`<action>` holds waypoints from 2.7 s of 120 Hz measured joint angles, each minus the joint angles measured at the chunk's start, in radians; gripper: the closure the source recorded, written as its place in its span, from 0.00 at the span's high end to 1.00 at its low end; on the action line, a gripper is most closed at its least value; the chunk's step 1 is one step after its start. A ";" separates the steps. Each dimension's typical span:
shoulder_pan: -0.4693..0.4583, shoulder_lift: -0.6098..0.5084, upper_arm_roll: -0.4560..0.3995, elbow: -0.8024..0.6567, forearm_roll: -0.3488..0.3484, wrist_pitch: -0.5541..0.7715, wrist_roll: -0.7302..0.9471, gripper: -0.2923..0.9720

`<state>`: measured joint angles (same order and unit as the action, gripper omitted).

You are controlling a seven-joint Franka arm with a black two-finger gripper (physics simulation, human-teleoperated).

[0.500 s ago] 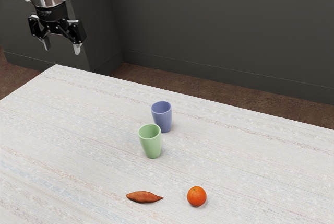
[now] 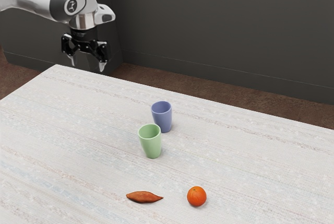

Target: Place the left cup onto the right cup

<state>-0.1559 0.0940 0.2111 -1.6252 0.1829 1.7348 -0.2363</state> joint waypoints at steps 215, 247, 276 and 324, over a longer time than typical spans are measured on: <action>0.041 0.612 -0.096 0.298 -0.238 0.327 0.029 0.77; 0.042 0.625 -0.096 0.298 -0.237 0.364 0.043 0.56; 0.042 0.624 -0.102 0.297 -0.240 0.374 0.049 0.25; 0.041 0.571 -0.112 0.280 -0.241 0.370 0.046 0.16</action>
<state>-0.1151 0.6654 0.0989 -1.3456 -0.0581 2.1043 -0.1904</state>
